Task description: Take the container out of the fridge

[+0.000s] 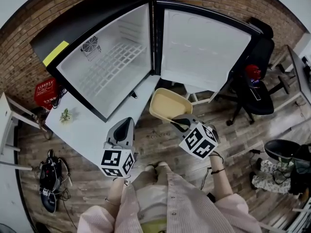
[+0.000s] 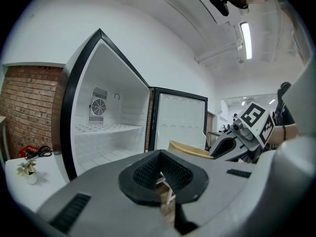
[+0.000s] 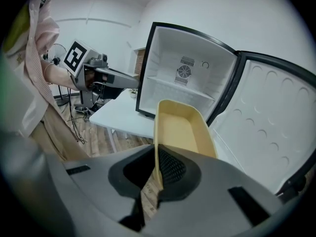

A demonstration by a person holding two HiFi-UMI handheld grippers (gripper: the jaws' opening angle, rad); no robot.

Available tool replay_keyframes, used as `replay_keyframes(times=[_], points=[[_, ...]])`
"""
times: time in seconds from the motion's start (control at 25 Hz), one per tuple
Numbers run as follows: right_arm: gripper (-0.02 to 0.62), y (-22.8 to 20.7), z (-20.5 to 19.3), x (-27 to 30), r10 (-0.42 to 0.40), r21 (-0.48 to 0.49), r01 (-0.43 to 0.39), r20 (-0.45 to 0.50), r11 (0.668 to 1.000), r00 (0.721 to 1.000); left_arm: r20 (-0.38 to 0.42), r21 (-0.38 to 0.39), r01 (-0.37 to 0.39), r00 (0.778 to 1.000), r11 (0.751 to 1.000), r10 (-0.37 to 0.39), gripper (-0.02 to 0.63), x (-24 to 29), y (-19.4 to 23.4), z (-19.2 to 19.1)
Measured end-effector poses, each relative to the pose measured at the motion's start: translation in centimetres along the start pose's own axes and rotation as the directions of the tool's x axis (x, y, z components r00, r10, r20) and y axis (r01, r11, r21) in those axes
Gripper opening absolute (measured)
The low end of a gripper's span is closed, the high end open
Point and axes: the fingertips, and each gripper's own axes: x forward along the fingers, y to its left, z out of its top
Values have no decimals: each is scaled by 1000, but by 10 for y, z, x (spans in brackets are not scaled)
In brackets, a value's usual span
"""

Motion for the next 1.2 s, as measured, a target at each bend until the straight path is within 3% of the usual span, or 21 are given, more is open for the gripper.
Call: replay_keyframes(times=[1.2], points=[[20,-18,5,11,1,-23,-1,1,1000,1000,-5,-5,-28,1000,1000,28,-11,18,10,-3]])
